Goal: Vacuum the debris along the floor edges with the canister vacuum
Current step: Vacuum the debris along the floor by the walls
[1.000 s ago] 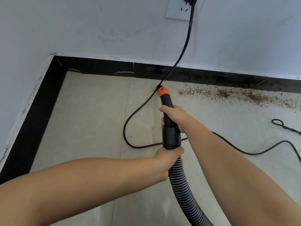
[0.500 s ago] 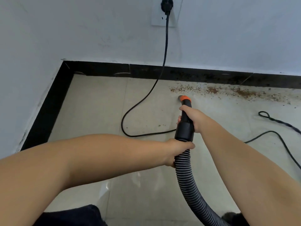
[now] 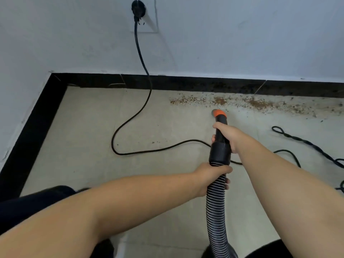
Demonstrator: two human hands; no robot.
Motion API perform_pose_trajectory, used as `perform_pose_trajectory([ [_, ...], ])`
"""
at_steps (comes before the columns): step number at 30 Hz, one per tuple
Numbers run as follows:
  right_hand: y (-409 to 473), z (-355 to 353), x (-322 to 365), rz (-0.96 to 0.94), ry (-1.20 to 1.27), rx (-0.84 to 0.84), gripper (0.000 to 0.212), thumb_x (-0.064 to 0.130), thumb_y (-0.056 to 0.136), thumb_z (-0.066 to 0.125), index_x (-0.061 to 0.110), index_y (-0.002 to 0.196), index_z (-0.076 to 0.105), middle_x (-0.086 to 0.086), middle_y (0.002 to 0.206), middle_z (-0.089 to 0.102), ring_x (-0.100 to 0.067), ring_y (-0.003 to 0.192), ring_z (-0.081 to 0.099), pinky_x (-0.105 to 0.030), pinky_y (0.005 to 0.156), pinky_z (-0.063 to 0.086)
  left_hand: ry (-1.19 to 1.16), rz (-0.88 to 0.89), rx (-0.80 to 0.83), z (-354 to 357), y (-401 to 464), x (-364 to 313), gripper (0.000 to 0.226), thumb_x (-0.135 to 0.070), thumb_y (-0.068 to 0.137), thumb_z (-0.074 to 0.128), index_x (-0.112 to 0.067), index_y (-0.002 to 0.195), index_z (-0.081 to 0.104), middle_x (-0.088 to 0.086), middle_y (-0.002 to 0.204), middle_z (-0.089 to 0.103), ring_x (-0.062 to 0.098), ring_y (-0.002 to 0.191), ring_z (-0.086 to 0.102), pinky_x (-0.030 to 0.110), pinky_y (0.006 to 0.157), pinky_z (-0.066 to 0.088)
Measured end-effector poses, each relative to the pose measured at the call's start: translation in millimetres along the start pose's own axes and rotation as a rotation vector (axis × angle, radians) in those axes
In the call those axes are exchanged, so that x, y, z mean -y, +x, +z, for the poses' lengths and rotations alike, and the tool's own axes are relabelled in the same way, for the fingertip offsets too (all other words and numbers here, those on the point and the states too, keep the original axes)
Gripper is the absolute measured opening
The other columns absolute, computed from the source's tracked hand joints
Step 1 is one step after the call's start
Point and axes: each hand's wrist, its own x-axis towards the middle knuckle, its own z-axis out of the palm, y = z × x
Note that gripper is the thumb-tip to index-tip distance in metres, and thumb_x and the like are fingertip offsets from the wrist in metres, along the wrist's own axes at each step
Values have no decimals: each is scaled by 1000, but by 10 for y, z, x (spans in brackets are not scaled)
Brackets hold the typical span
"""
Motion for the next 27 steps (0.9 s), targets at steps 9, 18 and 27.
perform_pose_trajectory([
  [9,177,444,-181,-125,8,-85,27,18,89,58,9,112,45,-10,67,62,-22,43,61,-37,55,57,-55,-28,63,-470,244,195,16,-19,88,66,-11,90,52,4,64,64,17,56,63,28,62,53],
  [18,109,880,-39,-270,-302,-37,36,19,92,52,24,126,41,-10,75,56,-22,49,57,-37,62,57,-222,17,-35,-551,186,200,18,-15,87,67,-5,98,56,6,57,60,17,47,60,25,53,52],
  [27,192,817,26,-250,-292,-107,54,17,92,51,34,140,31,-10,80,56,-21,53,58,-40,66,59,-204,16,7,-566,243,122,17,-15,87,67,-6,96,56,6,58,61,16,47,60,23,52,52],
])
